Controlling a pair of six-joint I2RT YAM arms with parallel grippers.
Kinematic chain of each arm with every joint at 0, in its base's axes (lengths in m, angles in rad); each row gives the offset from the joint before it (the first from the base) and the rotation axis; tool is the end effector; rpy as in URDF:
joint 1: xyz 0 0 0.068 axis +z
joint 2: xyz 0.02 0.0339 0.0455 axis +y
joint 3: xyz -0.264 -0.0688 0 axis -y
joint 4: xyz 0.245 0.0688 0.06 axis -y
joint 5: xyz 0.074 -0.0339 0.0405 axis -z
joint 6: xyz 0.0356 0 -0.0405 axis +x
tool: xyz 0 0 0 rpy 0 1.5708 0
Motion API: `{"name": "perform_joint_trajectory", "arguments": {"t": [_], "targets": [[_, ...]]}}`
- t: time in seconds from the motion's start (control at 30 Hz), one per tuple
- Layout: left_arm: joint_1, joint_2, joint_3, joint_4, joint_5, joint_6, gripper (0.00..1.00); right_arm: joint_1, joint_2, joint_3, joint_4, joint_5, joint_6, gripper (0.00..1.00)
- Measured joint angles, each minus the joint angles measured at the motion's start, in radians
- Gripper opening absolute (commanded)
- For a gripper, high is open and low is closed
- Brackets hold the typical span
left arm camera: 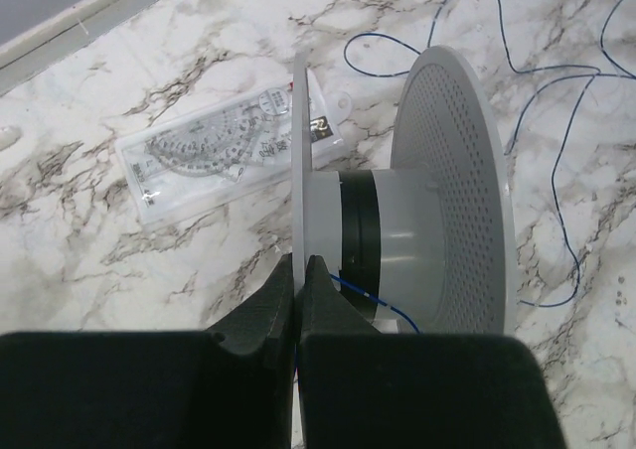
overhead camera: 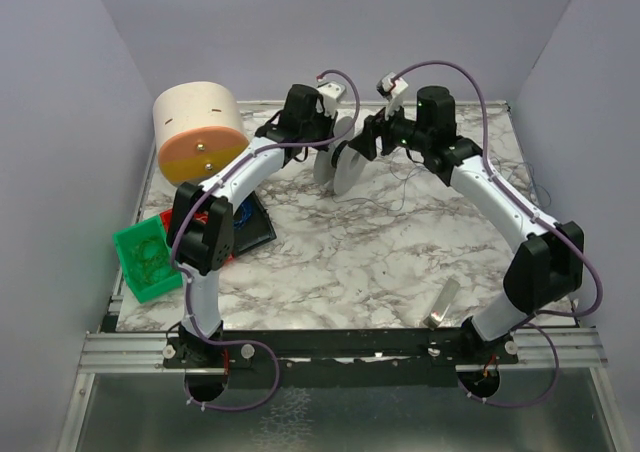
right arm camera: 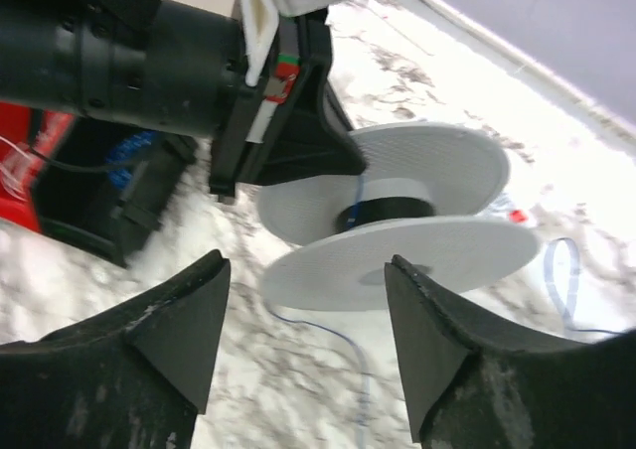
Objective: Wrap the cables
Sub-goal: Wrap the cable around the cable reel.
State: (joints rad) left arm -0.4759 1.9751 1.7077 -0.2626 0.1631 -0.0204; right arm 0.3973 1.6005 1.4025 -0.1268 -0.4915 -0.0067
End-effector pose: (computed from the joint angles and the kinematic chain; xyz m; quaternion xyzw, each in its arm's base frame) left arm 0.4153 -0.2205 0.2942 0.2347 0.8333 -0.1902 0.4630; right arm 0.3437 0.1624 0.3544 -0.2971 0.7432 0.3036 0.5168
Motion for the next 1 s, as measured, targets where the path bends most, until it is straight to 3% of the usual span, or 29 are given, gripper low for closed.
{"name": "perform_joint_trajectory", "arguments": {"t": [0.2,0.43,0.7,0.83,0.97,1.0], "targets": [[-0.038,-0.001,0.016,-0.037,0.039,0.127,0.00,-0.051,-0.018,0.004,-0.090,-0.014,-0.364,0.75],[-0.061,0.008,0.068,-0.139,0.117,0.222,0.00,-0.080,-0.012,0.054,-0.308,-0.135,-0.772,0.75],[-0.069,0.048,0.144,-0.216,0.187,0.264,0.00,-0.084,0.107,0.174,-0.499,-0.291,-1.000,0.67],[-0.069,0.048,0.146,-0.220,0.195,0.269,0.00,-0.084,0.165,0.195,-0.600,-0.323,-1.082,0.53],[-0.069,0.049,0.149,-0.231,0.212,0.273,0.12,-0.085,0.190,0.225,-0.634,-0.342,-1.152,0.19],[-0.070,0.049,0.150,-0.238,0.221,0.273,0.15,-0.085,0.192,0.231,-0.638,-0.346,-1.164,0.15]]}}
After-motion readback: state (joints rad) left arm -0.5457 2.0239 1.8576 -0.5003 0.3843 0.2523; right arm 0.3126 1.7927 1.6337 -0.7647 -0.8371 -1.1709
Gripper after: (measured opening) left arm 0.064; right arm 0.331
